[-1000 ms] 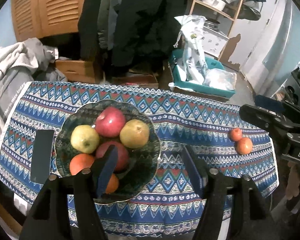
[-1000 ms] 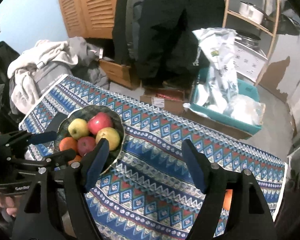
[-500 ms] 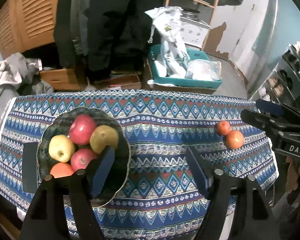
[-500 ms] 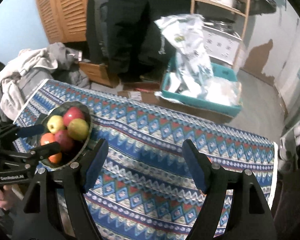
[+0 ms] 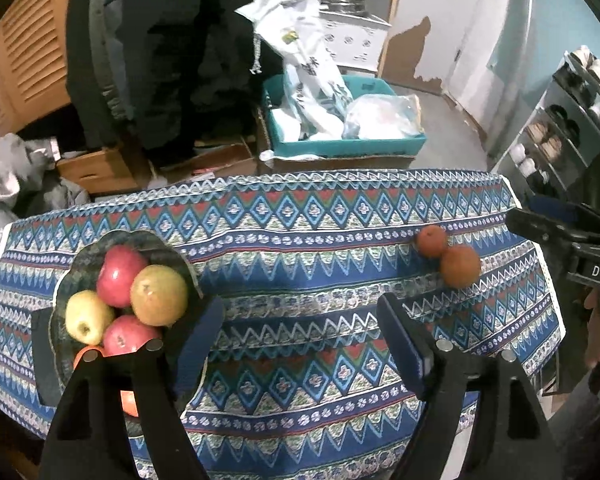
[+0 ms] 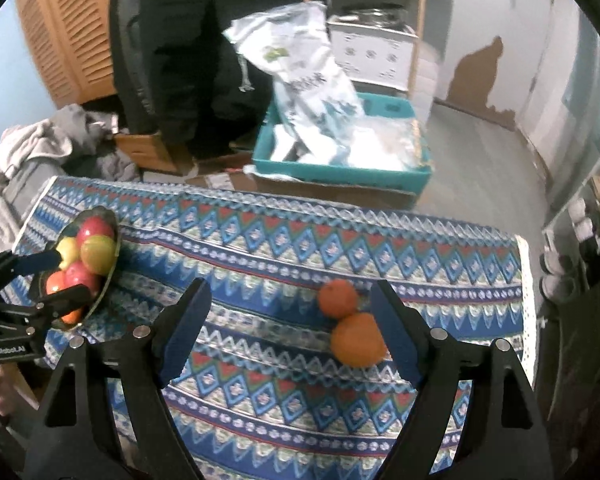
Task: Organize fruits
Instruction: 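Withdraw both tools from the plate toward the last two oranges, then grasp the small tangerine with the left tool while the right tool grasps the large orange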
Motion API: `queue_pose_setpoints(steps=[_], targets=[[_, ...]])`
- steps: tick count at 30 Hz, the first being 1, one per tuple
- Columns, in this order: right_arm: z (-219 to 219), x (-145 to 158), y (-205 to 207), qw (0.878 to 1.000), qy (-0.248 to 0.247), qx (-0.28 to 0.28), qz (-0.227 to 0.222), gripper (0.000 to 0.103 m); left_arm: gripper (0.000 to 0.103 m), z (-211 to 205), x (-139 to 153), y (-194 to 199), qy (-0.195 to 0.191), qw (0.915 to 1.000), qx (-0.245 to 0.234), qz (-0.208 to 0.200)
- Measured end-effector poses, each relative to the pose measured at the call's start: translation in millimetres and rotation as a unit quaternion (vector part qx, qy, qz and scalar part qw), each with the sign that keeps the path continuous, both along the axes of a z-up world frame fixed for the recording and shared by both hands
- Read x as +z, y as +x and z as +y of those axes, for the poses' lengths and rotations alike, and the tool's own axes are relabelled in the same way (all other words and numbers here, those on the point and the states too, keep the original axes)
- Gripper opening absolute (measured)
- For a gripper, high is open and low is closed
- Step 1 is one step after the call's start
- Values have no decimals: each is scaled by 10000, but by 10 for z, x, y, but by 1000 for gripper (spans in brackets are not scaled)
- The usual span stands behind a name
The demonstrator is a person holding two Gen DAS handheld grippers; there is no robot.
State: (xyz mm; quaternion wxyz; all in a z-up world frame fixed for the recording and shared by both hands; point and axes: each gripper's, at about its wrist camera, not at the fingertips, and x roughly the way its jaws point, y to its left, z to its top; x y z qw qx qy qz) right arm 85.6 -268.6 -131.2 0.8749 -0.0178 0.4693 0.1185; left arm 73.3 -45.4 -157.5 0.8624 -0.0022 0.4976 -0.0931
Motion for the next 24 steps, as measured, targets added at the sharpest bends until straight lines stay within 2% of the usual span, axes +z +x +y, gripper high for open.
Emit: queue_pose_setpoints(steps=[4,11,24], targets=[[-146,-125,43,9998,-43,-108,140,85,80,-134,-88,92,-12,9999,-108,105],[-355,-543,146,9978,-105,-248,611,85,80,-346,-289,198,134,9992,-340,188],[-461,-1190,265,9919,-315,-125,1227,85,80,-524,-639,436,133,9978,-405,507]])
